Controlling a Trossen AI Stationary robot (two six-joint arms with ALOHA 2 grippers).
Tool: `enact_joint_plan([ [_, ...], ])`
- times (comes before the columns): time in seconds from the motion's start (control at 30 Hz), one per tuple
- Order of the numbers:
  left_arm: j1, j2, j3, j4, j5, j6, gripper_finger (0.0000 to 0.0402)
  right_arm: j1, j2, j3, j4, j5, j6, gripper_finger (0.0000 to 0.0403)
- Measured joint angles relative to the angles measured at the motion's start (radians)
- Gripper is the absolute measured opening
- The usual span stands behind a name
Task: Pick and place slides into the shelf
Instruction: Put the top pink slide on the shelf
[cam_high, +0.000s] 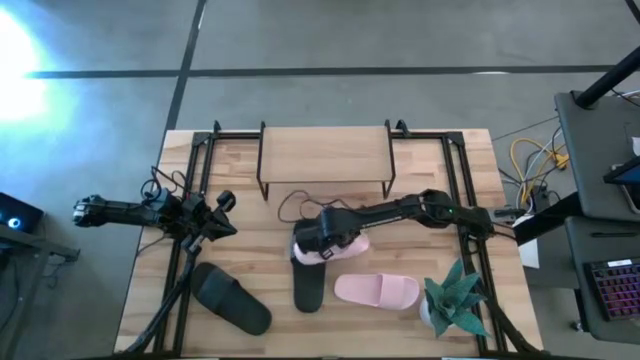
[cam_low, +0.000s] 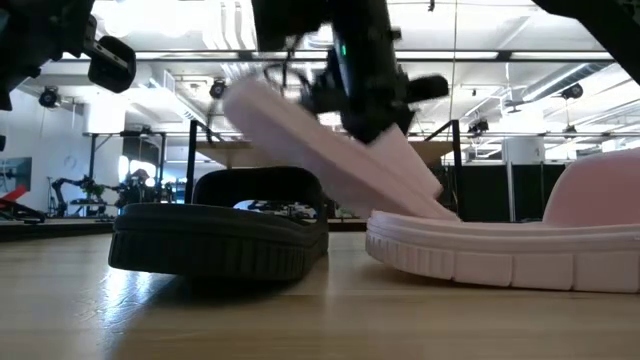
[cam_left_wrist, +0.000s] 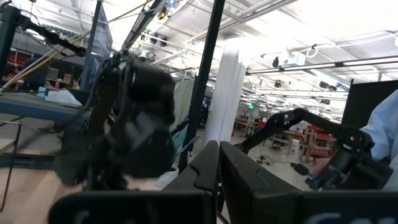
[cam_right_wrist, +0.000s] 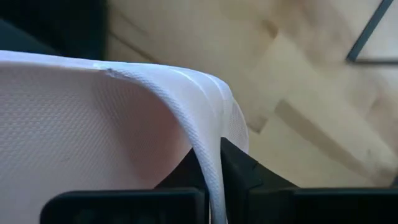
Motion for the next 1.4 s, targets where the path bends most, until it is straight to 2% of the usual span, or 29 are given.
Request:
enact_joint_plan([
  [0.2, 0.0, 0.0, 0.0, 0.0, 0.0, 0.0, 0.0, 0.049, -0.043, 0.118, 0.0, 0.132, -0.116, 0.001],
  [0.3, 0.0, 0.0, 0.0, 0.0, 0.0, 0.0, 0.0, 0.082, -0.072, 0.195, 0.007, 0.228, -0.243, 0.001],
  [0.37, 0.0, 0.0, 0.0, 0.0, 0.0, 0.0, 0.0, 0.108, -0.096, 0.23, 0.024, 0.327, -0.333, 0.0012],
  [0.5, 0.0, 0.0, 0.0, 0.0, 0.0, 0.0, 0.0, 0.157, -0.169, 0.207, 0.078, 0.59, -0.504, 0.0014],
  [0.6, 0.0, 0.0, 0.0, 0.0, 0.0, 0.0, 0.0, 0.157, -0.205, 0.207, 0.105, 0.712, -0.612, 0.0014],
  [0.73, 0.0, 0.0, 0.0, 0.0, 0.0, 0.0, 0.0, 0.109, -0.235, 0.207, 0.141, 0.724, -0.731, 0.0015],
  [0.83, 0.0, 0.0, 0.0, 0.0, 0.0, 0.0, 0.0, 0.063, -0.237, 0.207, 0.196, 0.724, -0.882, 0.0015],
  [1.17, 0.0, -0.001, 0.0, 0.0, 0.0, 0.0, 0.0, -0.124, -0.192, 0.205, 0.586, 0.721, -1.522, 0.0015],
  [1.4, 0.0, 0.0, 0.0, -0.002, 0.0, 0.0, 0.0, -0.252, -0.146, 0.199, 0.595, 0.635, -1.657, 0.0015],
])
